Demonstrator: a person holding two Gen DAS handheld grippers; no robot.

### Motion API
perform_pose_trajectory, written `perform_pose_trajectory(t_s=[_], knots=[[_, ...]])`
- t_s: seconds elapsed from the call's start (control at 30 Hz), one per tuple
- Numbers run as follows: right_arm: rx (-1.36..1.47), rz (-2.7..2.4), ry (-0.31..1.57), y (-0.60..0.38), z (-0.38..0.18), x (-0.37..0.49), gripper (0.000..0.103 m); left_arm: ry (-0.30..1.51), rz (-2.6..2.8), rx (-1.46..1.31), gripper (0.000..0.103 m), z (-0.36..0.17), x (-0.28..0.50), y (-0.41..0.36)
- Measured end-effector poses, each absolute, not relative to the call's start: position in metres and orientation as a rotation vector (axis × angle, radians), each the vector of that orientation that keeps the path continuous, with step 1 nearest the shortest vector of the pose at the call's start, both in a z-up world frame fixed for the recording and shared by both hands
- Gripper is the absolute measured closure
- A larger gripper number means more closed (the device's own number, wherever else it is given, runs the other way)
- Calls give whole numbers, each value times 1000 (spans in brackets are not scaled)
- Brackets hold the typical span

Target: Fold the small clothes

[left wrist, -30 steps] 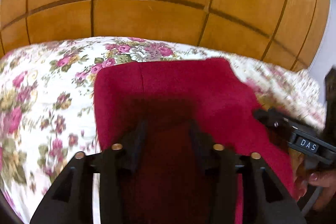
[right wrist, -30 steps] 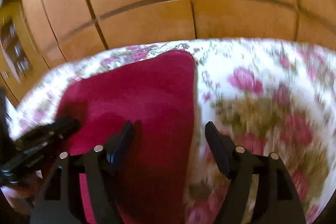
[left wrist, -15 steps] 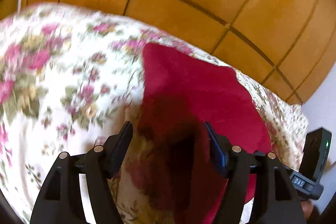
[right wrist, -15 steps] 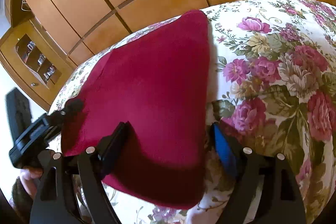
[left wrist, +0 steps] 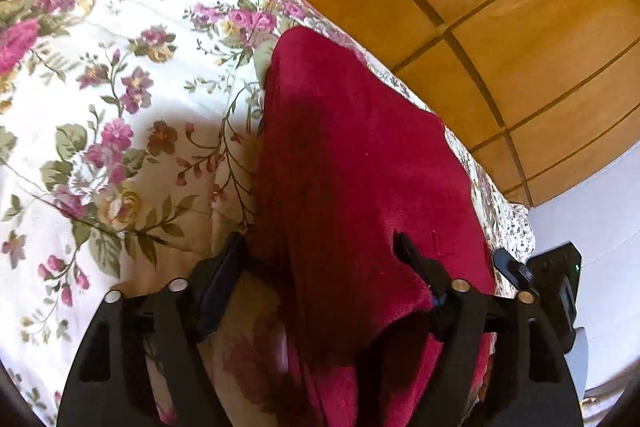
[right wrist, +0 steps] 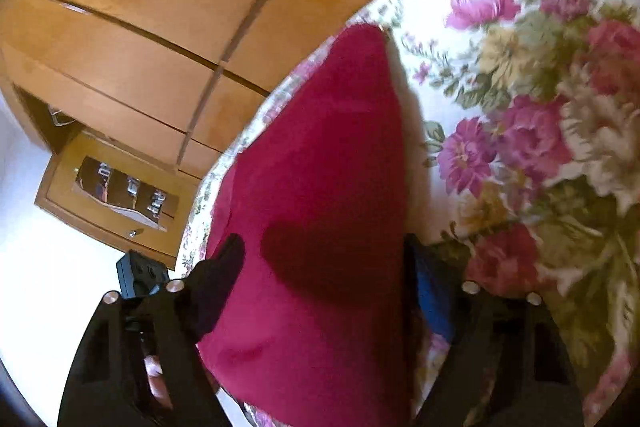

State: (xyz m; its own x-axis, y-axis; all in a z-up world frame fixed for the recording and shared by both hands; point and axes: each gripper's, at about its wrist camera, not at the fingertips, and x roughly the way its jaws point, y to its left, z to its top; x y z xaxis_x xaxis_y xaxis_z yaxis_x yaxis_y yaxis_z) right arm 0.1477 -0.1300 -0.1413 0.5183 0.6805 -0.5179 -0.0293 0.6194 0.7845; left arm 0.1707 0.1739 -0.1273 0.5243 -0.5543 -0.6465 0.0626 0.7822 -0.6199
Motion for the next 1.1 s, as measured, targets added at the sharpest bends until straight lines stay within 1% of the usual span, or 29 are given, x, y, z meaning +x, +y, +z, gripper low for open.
perform_pose_trajectory(t_s=[0.13,0.53,0.77,0.83,0.87,0.9,0.97,1.1], knots=[[758,487,944,-119,-142,157,30,940,-381,-495,31,-126,170,162],[680,464,942,-105,-139,163,30,937,-389,-521,29,-122,169,160],[674,463,939,-106,-141,162,30,934,-405,-610,29,-125,167,172],[672,463,938,-106,-141,163,30,942,-404,-581,29,-125,168,169],[673,464,938,-105,-141,163,30,945,-403,-555,29,-124,169,166],[673,465,939,-105,-141,163,30,946,-405,-540,26,-123,170,163],[674,465,938,-107,-141,162,30,950,-409,-516,23,-122,171,158],[684,476,944,-111,-140,160,29,939,-417,-528,22,-119,169,158]])
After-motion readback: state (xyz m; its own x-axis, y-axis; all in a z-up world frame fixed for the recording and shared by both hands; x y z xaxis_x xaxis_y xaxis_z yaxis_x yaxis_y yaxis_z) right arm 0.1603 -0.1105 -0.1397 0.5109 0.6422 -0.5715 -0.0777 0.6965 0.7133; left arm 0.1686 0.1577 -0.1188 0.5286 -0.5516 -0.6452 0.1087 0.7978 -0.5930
